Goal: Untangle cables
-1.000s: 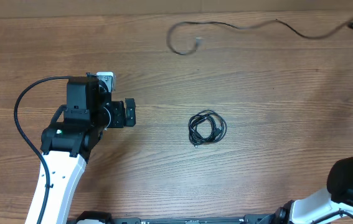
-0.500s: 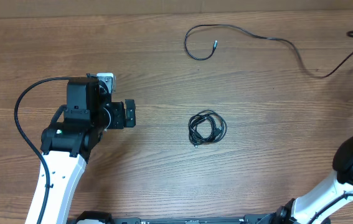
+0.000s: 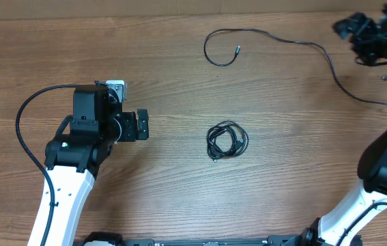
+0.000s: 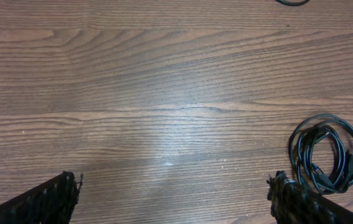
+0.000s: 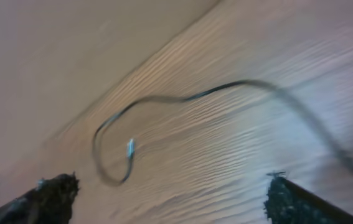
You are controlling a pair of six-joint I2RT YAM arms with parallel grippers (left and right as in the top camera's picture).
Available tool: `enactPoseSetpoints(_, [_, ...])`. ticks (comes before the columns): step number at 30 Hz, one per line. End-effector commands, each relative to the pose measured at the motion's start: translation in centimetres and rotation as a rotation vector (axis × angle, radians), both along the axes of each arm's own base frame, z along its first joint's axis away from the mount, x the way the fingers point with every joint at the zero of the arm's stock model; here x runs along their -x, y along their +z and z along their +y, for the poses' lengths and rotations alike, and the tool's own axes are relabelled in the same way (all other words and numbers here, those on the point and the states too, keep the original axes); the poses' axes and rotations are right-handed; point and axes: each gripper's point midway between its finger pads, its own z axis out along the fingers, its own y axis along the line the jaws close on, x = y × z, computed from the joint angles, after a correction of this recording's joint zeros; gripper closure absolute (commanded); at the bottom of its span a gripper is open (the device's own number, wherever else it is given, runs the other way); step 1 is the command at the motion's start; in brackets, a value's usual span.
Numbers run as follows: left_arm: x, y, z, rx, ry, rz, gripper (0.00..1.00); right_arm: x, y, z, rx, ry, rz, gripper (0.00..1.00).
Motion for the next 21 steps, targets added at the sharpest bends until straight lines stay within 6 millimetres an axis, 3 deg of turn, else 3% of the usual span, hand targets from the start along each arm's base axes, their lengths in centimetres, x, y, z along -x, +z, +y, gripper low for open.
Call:
enactPoseSetpoints(1, [-0.3, 0.7, -0.1, 0.000, 0.008, -0.016, 0.00, -0.7, -0.1, 5.6, 0.001, 0.121, -0.010, 0.00])
enactPoseSetpoints(3, [-0.3, 0.7, -0.1, 0.001, 0.008, -0.016, 0.00, -1.2, -1.5, 7.2, 0.085, 0.097, 0.033, 0.00])
enactPoseSetpoints(12, [-0.1, 0.5, 0.0, 0.012, 0.025, -0.002, 0.00, -2.8, -10.1, 18.4, 0.346, 0.206, 0.116, 0.00])
enactPoseSetpoints(18, [0.1, 0.4, 0.0, 0.011, 0.025, 0.005, 0.00, -3.8, -12.5, 25.0, 0.516, 0.504, -0.041, 0.00])
enactPoseSetpoints(21, [0.1, 0.4, 0.0, 0.011, 0.026, 0.005, 0.00, -3.8, -13.3, 26.7, 0.583, 0.608, -0.093, 0.00])
